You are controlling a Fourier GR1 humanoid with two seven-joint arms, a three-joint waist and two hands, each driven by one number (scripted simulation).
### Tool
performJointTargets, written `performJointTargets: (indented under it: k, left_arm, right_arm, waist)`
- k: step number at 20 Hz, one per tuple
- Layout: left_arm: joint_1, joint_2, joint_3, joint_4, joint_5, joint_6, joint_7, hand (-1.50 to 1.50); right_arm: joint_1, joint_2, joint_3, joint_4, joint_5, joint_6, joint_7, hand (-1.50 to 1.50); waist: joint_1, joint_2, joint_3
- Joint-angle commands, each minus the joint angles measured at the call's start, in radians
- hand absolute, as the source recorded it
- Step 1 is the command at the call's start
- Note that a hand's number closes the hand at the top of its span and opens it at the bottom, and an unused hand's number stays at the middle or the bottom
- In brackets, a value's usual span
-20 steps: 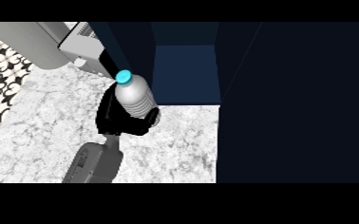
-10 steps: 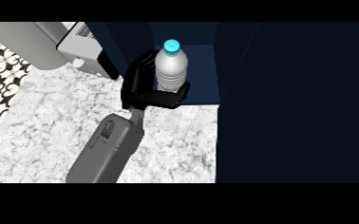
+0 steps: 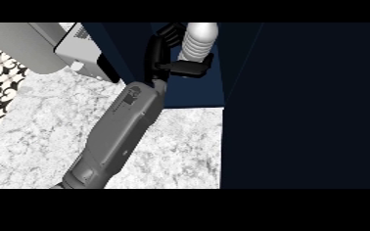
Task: Pick up the bottled water, place it into the cabinet and close the cabinet
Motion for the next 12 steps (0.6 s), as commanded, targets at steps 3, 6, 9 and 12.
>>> performJointTargets:
  k: [3, 6, 9, 12]
  left_arm:
    - [-0.179, 0.008, 0.078, 0.282, -0.016, 0.003, -0.061, 1.5]
    - [-0.217, 0.0, 0.08, 0.378, -0.023, 0.018, -0.087, 1.5]
    - [-0.242, 0.0, 0.08, 0.467, -0.052, 0.036, -0.122, 1.5]
    - [-0.296, 0.0, 0.112, 0.532, -0.045, 0.037, -0.138, 1.5]
  right_arm:
    - [0.005, 0.009, 0.041, -0.033, 0.017, -0.019, 0.017, -1.5]
    - [-0.004, 0.003, 0.019, 0.0, 0.006, -0.01, -0.003, -1.5]
    - [-0.019, -0.011, 0.019, -0.018, -0.007, -0.005, 0.031, -1.5]
    - [0.047, -0.035, 0.004, -0.03, -0.031, 0.017, -0.002, -1.5]
  waist:
    - [-0.007, 0.004, 0.0]
    - [-0.006, 0.005, 0.0]
    - [-0.01, 0.009, 0.0]
    - [-0.021, 0.008, 0.0]
